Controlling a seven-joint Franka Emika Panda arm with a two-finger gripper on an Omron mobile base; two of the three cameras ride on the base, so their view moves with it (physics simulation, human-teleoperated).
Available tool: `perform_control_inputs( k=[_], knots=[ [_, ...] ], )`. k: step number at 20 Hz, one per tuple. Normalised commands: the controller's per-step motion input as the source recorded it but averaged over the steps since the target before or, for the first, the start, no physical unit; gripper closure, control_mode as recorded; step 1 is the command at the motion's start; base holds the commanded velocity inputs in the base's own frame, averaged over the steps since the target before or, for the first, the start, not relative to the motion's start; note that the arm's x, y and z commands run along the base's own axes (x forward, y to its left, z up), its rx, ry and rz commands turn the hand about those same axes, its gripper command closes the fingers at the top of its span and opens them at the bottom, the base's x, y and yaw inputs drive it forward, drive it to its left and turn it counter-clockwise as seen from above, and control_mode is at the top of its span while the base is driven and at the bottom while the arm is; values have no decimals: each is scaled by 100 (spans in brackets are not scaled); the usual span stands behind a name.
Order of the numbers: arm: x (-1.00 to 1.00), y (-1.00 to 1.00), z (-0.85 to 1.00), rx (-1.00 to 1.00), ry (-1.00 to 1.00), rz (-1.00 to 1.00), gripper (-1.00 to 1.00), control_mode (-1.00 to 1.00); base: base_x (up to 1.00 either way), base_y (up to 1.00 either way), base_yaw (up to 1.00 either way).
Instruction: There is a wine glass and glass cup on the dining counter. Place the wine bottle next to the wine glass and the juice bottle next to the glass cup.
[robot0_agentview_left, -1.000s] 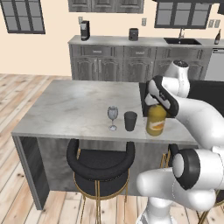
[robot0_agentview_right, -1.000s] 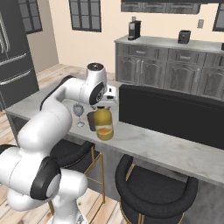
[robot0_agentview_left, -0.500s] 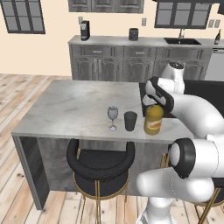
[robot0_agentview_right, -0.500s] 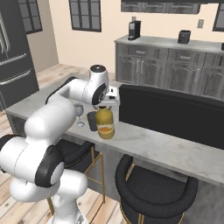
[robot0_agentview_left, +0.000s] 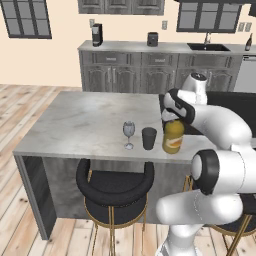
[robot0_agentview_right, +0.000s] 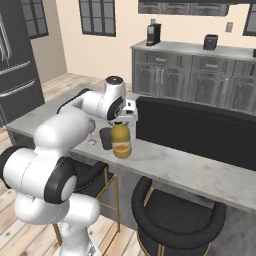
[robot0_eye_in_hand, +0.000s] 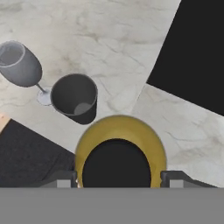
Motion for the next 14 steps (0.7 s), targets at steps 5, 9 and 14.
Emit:
perform_control_inputs(
  k=[5, 9, 14],
  knots=[
    [20, 0, -10, 0, 0, 4, 100, -100, 0, 0, 0],
    [18, 0, -12, 0, 0, 4, 100, -100, 0, 0, 0],
    [12, -1, -16, 0, 0, 5, 100, -100, 0, 0, 0]
  ],
)
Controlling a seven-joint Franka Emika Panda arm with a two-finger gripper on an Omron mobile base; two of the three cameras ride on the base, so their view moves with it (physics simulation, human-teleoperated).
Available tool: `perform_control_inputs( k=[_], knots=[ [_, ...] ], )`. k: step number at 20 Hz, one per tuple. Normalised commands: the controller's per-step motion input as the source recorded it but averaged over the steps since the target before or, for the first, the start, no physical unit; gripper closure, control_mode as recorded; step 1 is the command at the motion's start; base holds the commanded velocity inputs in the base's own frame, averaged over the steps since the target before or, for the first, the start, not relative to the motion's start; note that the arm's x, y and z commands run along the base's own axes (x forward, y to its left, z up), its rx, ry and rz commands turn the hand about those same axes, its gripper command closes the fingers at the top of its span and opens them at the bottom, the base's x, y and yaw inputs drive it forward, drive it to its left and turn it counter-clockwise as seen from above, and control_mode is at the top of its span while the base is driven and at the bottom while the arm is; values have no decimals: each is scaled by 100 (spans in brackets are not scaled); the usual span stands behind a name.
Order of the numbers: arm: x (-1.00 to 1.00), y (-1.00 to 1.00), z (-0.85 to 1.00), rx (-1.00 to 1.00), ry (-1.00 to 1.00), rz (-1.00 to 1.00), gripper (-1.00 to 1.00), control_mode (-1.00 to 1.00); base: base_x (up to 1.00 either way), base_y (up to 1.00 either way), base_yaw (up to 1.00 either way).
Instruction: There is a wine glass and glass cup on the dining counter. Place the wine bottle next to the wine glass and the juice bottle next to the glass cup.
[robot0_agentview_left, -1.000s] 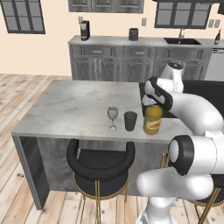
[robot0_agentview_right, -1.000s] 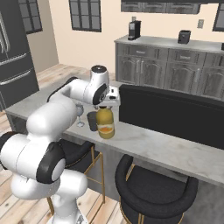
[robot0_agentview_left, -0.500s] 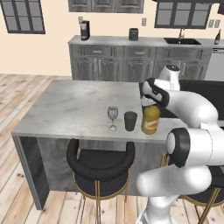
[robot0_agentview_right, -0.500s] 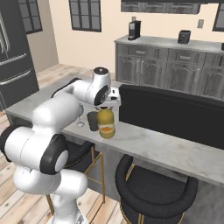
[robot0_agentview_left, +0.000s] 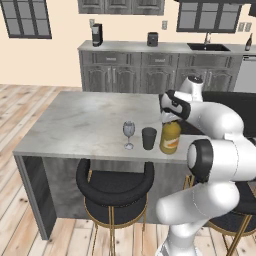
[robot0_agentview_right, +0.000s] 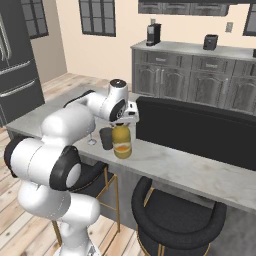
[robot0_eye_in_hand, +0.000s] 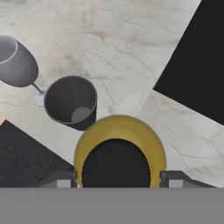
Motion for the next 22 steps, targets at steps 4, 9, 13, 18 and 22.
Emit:
perform_control_inputs(
  k=[4, 9, 13, 18, 22],
  knots=[
    [12, -2, -16, 0, 0, 6, 100, -100, 0, 0, 0],
    [14, -4, -12, 0, 0, 7, 100, -100, 0, 0, 0],
    [13, -3, -11, 0, 0, 7, 100, -100, 0, 0, 0],
    [2, -4, -20, 0, 0, 6, 100, -100, 0, 0, 0],
    [1, -4, -21, 0, 0, 5, 100, -100, 0, 0, 0]
  ],
)
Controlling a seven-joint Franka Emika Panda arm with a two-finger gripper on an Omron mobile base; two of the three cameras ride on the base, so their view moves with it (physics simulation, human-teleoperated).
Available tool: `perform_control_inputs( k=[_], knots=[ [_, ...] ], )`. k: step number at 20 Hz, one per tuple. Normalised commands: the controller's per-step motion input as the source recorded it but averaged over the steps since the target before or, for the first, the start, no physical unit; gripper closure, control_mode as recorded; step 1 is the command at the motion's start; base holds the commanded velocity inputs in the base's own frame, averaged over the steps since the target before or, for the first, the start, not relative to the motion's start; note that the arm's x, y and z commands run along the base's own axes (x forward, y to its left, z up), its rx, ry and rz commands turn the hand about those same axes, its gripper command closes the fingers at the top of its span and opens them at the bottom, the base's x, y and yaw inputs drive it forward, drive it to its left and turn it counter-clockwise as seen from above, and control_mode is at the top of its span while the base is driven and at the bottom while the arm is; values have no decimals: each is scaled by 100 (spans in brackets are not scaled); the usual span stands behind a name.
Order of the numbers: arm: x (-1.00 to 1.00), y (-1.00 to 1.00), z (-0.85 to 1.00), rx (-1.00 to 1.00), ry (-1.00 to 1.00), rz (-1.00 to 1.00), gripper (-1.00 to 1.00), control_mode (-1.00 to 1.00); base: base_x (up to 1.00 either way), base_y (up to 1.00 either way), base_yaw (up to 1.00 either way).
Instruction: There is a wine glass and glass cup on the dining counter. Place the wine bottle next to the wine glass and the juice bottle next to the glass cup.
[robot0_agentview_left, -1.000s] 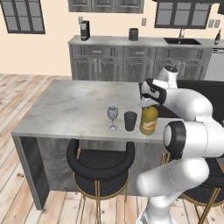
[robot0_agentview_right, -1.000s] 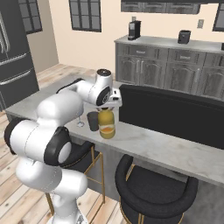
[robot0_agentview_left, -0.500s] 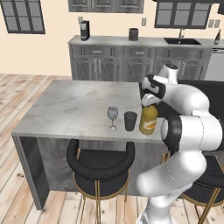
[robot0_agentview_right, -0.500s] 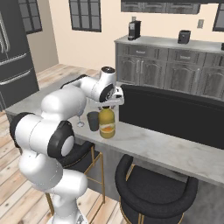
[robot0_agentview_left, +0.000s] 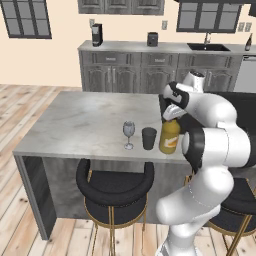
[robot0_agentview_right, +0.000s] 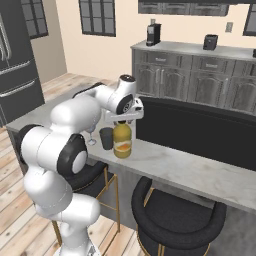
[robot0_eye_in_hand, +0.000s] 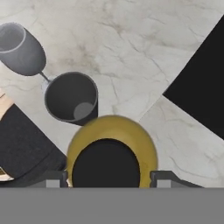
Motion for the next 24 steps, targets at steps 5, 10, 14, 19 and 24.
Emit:
perform_control_inputs(
  k=[5, 10, 14, 19, 24],
  knots=[
    [0, 0, -20, 0, -2, 3, -100, -100, 0, 0, 0],
    [0, 0, -6, 0, 0, 1, -100, -100, 0, 0, 0],
    [0, 0, -1, 0, 0, 0, -100, -100, 0, 0, 0],
    [0, 0, 6, 0, 0, 0, -100, -100, 0, 0, 0],
    [-8, -1, 20, 0, -1, 0, -100, -100, 0, 0, 0]
  ],
)
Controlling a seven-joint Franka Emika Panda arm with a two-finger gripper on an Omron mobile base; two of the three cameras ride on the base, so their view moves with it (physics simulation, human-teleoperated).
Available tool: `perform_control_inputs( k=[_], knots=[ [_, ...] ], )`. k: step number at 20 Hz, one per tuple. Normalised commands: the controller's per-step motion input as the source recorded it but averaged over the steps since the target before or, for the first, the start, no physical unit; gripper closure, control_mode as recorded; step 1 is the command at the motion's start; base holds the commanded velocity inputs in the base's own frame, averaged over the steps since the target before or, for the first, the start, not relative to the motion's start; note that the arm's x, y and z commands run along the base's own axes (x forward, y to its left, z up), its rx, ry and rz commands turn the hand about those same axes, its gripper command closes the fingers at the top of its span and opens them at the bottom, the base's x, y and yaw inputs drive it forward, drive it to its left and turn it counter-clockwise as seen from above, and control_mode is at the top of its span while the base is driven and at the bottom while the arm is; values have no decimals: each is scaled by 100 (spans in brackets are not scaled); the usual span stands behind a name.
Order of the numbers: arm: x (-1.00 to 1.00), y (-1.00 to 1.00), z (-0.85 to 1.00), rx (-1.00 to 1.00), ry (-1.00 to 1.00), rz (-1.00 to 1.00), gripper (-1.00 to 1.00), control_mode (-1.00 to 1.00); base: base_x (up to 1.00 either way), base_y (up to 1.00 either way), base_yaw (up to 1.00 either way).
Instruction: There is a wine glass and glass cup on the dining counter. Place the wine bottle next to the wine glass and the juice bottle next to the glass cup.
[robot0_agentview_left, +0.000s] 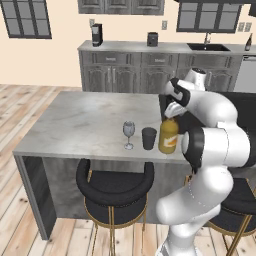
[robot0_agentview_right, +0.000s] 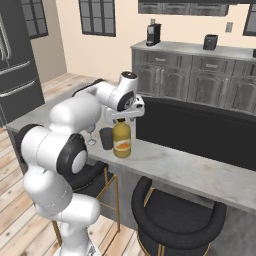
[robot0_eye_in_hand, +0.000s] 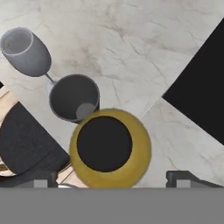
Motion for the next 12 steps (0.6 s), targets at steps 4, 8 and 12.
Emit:
perform_control_inputs(
  k=[4, 8, 12],
  knots=[
    [-28, -5, 21, 0, 0, -2, -100, -100, 0, 0, 0],
    [-45, -5, 12, 0, 0, -7, -100, -100, 0, 0, 0],
    [-64, -1, 1, 0, -5, -20, -100, -100, 0, 0, 0]
  ],
)
